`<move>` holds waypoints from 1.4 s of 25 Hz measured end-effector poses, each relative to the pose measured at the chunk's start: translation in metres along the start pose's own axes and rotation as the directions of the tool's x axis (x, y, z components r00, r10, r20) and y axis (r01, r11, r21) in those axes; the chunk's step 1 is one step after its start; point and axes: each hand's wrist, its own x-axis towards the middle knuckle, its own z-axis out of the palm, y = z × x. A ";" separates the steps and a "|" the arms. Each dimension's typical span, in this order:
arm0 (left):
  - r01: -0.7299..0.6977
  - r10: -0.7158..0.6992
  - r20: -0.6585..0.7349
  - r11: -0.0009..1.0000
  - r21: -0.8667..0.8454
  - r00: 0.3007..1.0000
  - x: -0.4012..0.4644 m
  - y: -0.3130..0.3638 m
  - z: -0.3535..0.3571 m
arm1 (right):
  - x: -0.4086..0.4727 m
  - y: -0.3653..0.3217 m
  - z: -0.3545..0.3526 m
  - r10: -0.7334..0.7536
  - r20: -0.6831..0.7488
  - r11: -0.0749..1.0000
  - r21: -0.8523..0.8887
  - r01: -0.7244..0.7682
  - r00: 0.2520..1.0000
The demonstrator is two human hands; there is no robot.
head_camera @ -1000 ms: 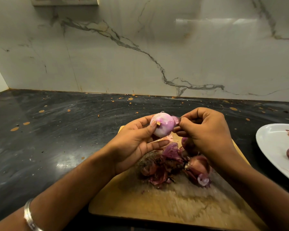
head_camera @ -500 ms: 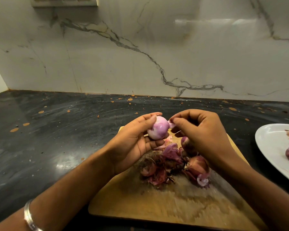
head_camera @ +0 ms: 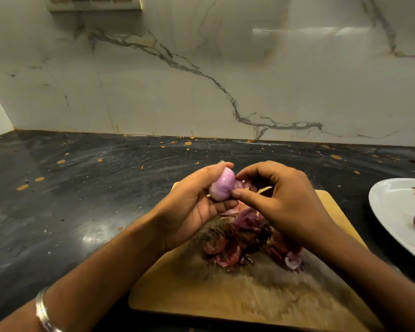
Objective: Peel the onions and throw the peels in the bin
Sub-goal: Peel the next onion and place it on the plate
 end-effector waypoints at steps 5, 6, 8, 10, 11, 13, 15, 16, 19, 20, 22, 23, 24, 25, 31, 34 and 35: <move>-0.004 0.002 0.020 0.993 0.117 1.000 -0.001 -0.003 -0.001 | 0.001 0.001 -0.004 -0.169 0.001 0.964 -0.209 0.165 0.986; -0.010 0.009 0.006 0.988 0.153 1.000 -0.001 -0.002 -0.001 | 0.002 0.001 -0.005 -0.187 0.024 0.951 -0.245 0.187 0.982; 0.001 0.005 -0.029 0.979 0.206 1.000 0.000 -0.002 0.000 | 0.003 -0.001 -0.004 -0.178 0.089 0.942 -0.274 0.196 0.980; 0.016 -0.008 -0.039 0.978 0.210 0.999 0.002 -0.002 0.001 | 0.002 -0.003 -0.002 -0.137 0.137 0.966 -0.201 0.163 0.981; 0.024 -0.017 -0.035 0.981 0.193 0.999 0.002 -0.002 0.001 | 0.001 -0.004 -0.001 -0.104 0.146 0.984 -0.128 0.123 0.984; 0.036 -0.034 -0.018 0.990 0.135 0.999 0.002 0.000 0.001 | 0.001 -0.005 -0.004 -0.020 0.152 1.000 0.014 0.018 0.988; 0.038 -0.038 -0.005 0.996 0.085 0.999 0.002 0.003 0.000 | 0.003 -0.005 -0.007 0.049 0.163 0.990 0.123 -0.069 0.985; 0.040 -0.040 -0.003 0.997 0.069 0.999 0.002 0.003 0.000 | 0.003 -0.005 -0.008 0.062 0.158 0.985 0.148 -0.086 0.985; 0.044 -0.043 -0.039 0.998 0.037 0.998 0.003 0.003 -0.002 | 0.001 -0.005 -0.006 0.025 0.102 0.996 0.081 -0.033 0.994; 0.037 -0.036 -0.062 0.999 0.025 0.997 0.003 0.002 -0.003 | 0.000 -0.006 -0.006 0.000 0.093 0.999 0.046 -0.004 0.996; 0.013 -0.013 -0.111 1.000 0.000 0.994 0.004 0.003 -0.007 | -0.001 -0.008 -0.008 -0.024 0.106 1.000 0.009 0.023 0.994; 0.000 -0.002 -0.131 1.000 -0.009 0.991 0.004 0.004 -0.008 | -0.001 -0.009 -0.008 -0.024 0.122 1.000 -0.001 0.024 0.992; -0.010 0.008 -0.148 1.000 -0.017 0.989 0.005 0.004 -0.008 | -0.001 -0.009 -0.009 -0.023 0.141 1.000 -0.006 0.024 0.990; -0.015 0.012 -0.158 1.000 -0.021 0.987 0.005 0.004 -0.009 | -0.001 -0.010 -0.009 -0.021 0.155 1.000 0.000 0.022 0.988; -0.055 0.057 -0.059 0.998 0.038 0.997 0.004 0.001 -0.005 | 0.000 -0.007 -0.010 0.107 -0.004 0.984 0.146 -0.105 0.994; -0.070 0.068 0.029 0.996 0.060 0.997 0.000 0.000 -0.004 | 0.002 -0.007 -0.013 0.251 0.049 0.901 0.352 -0.252 0.967; -0.067 0.065 0.036 0.995 0.072 0.997 0.000 0.001 -0.004 | 0.002 -0.007 -0.013 0.272 0.065 0.880 0.388 -0.275 0.960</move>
